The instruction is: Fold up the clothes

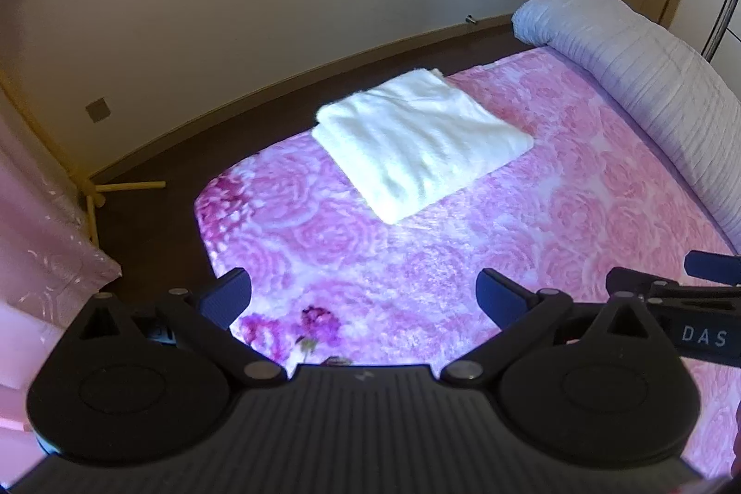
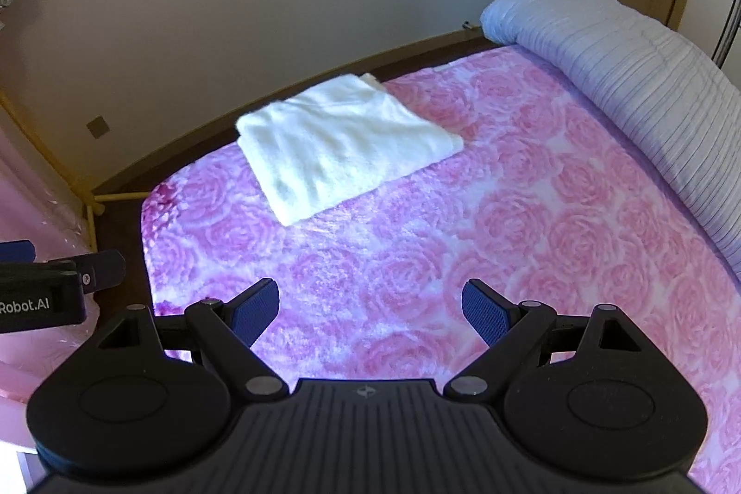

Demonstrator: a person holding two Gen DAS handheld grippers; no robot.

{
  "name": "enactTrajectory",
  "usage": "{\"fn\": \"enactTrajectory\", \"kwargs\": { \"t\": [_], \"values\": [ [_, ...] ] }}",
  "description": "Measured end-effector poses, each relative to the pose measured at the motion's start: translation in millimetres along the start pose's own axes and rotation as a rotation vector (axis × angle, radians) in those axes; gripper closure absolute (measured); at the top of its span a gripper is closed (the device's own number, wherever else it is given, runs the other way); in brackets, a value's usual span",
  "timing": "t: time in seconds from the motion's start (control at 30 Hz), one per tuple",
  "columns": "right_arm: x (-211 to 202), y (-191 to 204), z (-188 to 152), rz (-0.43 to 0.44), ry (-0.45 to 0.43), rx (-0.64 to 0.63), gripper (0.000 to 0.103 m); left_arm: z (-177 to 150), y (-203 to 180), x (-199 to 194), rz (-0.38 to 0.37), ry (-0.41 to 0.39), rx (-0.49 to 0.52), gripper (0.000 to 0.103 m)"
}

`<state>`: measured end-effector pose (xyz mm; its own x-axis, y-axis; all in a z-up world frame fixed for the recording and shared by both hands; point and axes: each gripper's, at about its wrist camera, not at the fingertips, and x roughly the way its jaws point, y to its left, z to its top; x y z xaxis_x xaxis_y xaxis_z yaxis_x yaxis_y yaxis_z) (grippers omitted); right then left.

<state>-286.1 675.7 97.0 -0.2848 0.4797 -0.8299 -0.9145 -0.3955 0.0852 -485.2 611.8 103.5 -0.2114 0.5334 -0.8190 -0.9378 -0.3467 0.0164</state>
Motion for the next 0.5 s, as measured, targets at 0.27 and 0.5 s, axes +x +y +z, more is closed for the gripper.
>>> {"fn": "enactTrajectory", "kwargs": {
  "t": [0.27,0.5],
  "values": [
    [21.4,-5.7,17.0,-0.011,0.012,0.016,0.014,20.5,-5.0,24.0,-0.005,0.014,0.012,0.001],
    [35.4,-8.2,31.2,-0.016,0.015,0.021,0.014,33.2,-9.7,37.4,-0.01,0.016,0.034,0.001]
  ]
}}
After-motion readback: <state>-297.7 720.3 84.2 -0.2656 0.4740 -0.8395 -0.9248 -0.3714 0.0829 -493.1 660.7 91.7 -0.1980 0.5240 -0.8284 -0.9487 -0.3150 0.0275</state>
